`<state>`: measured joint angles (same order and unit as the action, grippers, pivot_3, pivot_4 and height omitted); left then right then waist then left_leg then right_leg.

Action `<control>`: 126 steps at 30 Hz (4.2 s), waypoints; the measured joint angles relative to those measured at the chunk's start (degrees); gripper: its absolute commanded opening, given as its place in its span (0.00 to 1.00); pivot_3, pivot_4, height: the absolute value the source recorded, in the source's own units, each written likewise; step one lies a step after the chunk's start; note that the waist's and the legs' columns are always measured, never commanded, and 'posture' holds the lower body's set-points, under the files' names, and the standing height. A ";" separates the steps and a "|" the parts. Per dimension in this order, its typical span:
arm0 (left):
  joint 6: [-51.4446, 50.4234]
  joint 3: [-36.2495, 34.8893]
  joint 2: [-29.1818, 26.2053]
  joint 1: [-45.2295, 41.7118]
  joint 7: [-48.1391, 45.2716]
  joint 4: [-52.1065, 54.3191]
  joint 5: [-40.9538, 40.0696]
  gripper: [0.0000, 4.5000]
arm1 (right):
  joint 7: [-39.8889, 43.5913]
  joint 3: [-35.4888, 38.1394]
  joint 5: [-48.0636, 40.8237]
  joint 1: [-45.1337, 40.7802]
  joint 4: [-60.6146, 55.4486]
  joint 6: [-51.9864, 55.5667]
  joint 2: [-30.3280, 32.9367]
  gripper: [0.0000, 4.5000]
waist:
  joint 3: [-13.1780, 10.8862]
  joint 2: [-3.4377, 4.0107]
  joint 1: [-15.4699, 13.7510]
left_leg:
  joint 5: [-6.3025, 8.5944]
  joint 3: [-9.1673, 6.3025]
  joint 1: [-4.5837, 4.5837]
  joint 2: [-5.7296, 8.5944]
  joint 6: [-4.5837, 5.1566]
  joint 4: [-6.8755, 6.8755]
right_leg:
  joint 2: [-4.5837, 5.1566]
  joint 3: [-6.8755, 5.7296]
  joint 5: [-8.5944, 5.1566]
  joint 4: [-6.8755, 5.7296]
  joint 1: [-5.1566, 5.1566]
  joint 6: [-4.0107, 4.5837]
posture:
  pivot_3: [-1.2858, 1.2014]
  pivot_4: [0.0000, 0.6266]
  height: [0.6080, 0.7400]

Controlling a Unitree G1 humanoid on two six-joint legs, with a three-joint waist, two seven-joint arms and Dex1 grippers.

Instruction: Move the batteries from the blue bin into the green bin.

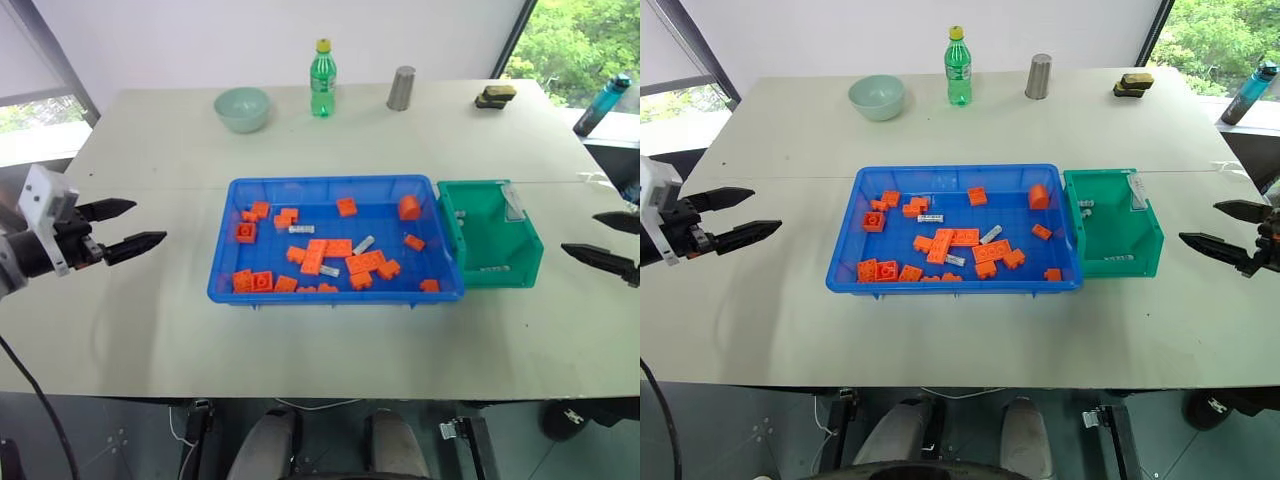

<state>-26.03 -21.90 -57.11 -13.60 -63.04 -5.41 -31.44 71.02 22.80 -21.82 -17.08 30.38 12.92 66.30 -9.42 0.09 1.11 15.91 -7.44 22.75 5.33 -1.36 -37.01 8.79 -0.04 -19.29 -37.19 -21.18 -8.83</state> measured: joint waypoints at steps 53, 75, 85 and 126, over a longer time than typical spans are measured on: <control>-8.50 5.08 5.37 1.63 5.73 24.86 -7.49 1.00 | -16.22 -43.75 19.38 -50.65 15.97 13.62 -56.60 0.99 | -0.07 -0.05 3.25 | -0.17 -0.28 0.79 -0.04 -0.29 -0.13 | -0.11 -0.04 0.09 -1.01 -1.23 0.13 | 0.52 0.24 0.90; -7.31 5.00 5.60 1.71 7.93 25.88 -6.52 1.00 | -17.71 -42.43 27.79 -53.75 32.29 1.00 -62.51 0.01 | -0.06 -0.04 4.74 | -0.19 -0.37 0.78 -0.04 -0.34 -0.12 | -0.14 -0.05 0.09 -1.13 -1.25 0.13 | 0.52 0.24 0.90; -5.84 10.11 8.65 -1.99 6.74 21.66 -4.99 1.00 | -13.47 -28.22 15.77 -47.65 -9.82 34.93 -47.57 0.01 | -0.04 -0.07 3.00 | -0.19 -0.38 0.88 0.04 -0.33 -0.24 | -0.07 -0.06 0.09 -1.16 -1.22 0.13 | 0.52 0.24 0.90; -4.97 15.74 11.48 -7.31 4.53 20.27 -3.59 1.00 | -26.67 -36.52 -1.44 -29.92 -41.20 55.45 -38.74 0.78 | 0.05 -0.24 1.80 | -0.15 -0.30 0.98 0.06 -0.25 -0.43 | 0.00 -0.08 0.09 -1.14 -1.24 0.13 | 0.52 0.24 0.90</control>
<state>-31.00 -6.16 -45.63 -20.91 -58.51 14.86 -35.03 44.36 -13.73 -23.26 -47.00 -10.82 68.37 27.56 -9.37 -0.15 2.91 15.76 -7.74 23.73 5.39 -1.62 -37.44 8.79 -0.12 -19.20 -38.33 -22.42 -8.70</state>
